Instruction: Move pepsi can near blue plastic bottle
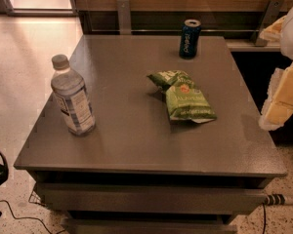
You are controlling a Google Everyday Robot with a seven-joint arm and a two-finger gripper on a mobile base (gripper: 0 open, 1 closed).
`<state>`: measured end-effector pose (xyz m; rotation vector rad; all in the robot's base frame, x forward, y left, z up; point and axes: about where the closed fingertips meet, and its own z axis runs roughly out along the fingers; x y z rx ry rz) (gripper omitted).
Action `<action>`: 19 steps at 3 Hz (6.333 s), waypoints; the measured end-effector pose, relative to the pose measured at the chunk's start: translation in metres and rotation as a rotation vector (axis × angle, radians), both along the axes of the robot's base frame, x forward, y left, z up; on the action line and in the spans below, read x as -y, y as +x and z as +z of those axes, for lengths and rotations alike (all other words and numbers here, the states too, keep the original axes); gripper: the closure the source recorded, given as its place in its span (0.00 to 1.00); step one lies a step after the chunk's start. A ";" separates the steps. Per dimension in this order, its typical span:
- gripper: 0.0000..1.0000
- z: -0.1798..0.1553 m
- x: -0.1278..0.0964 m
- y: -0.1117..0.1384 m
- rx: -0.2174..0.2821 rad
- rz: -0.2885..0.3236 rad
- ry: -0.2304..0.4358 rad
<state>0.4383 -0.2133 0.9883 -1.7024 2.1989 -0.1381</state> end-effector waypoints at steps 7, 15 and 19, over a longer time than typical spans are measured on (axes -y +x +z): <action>0.00 0.029 0.032 0.110 0.436 -0.186 0.765; 0.00 -0.080 -0.023 0.348 0.442 -0.222 1.048; 0.54 -0.087 -0.044 0.371 0.429 -0.202 1.101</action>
Offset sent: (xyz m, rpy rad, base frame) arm 0.0548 -0.0444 0.0169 0.2907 -0.1385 -0.1666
